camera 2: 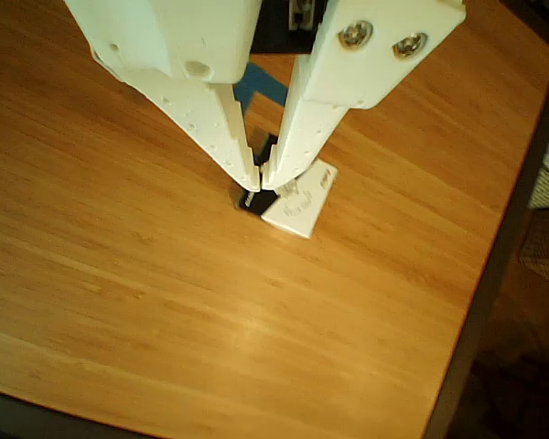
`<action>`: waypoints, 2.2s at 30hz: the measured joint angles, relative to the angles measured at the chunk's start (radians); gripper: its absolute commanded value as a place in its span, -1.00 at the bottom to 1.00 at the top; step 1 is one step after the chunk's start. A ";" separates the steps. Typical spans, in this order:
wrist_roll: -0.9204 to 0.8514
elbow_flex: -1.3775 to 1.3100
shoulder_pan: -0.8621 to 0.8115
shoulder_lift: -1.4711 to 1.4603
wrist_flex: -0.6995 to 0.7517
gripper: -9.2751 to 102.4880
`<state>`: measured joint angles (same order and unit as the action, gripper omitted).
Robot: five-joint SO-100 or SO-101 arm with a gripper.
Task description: Push the box on top of the target
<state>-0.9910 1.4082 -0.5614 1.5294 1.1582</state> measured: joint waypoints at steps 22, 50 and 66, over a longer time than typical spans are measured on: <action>0.175 0.097 -0.023 -0.137 -0.348 -0.83; 0.169 0.097 -0.023 -0.365 -0.603 -0.83; 0.153 0.124 0.021 -0.385 -0.603 -0.83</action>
<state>-0.8376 1.5324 -0.5400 1.1443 0.5553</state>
